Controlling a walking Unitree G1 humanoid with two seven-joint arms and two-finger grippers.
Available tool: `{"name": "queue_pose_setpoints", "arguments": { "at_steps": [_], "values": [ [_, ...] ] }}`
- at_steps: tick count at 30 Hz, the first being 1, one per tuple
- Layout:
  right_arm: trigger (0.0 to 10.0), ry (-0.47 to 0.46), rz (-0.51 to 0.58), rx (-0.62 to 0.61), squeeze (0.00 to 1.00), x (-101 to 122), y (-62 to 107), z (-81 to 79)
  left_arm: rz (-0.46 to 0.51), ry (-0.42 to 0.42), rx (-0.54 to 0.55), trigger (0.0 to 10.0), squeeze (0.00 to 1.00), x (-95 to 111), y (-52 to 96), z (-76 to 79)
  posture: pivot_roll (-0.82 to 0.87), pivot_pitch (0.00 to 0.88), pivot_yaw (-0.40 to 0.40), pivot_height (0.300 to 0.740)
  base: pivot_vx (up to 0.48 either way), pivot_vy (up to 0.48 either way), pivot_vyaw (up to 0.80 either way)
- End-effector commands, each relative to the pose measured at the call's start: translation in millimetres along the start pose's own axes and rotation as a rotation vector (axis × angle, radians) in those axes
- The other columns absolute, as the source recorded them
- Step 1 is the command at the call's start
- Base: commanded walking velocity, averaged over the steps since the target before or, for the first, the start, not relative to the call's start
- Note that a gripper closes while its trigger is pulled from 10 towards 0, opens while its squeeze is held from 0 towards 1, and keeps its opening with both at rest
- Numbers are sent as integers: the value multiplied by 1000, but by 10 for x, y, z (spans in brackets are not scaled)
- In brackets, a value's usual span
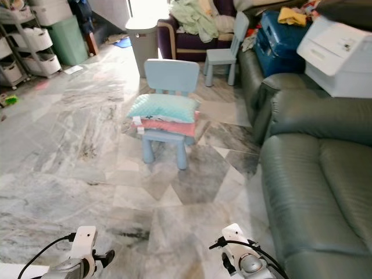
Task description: Move the pillow to the sofa
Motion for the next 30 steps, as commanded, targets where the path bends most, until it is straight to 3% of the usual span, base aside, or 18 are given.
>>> {"name": "queue_pose_setpoints", "arguments": {
  "at_steps": [1,30],
  "values": [
    [10000,6,32,12,0,131,-16,-40,4,0,34,10000,0,28,19,-122,76,0,41,740,319,360,0],
    [10000,7,34,13,0,150,-19,-43,0,-2,39,10000,0,21,23,-144,78,4,44,740,318,360,0]
  ]
}}
Point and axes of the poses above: a point about 5 cm out from each wrist's last joint towards the gripper, its own y axis pointing back from the gripper into the wrist, its own x axis along the axis of the wrist's last joint, z = x × y, the point moved 4 cm from there along -y, pointing out of the wrist towards the gripper, and after that the axes turned 10 degrees about y, right-handed, at the moved point
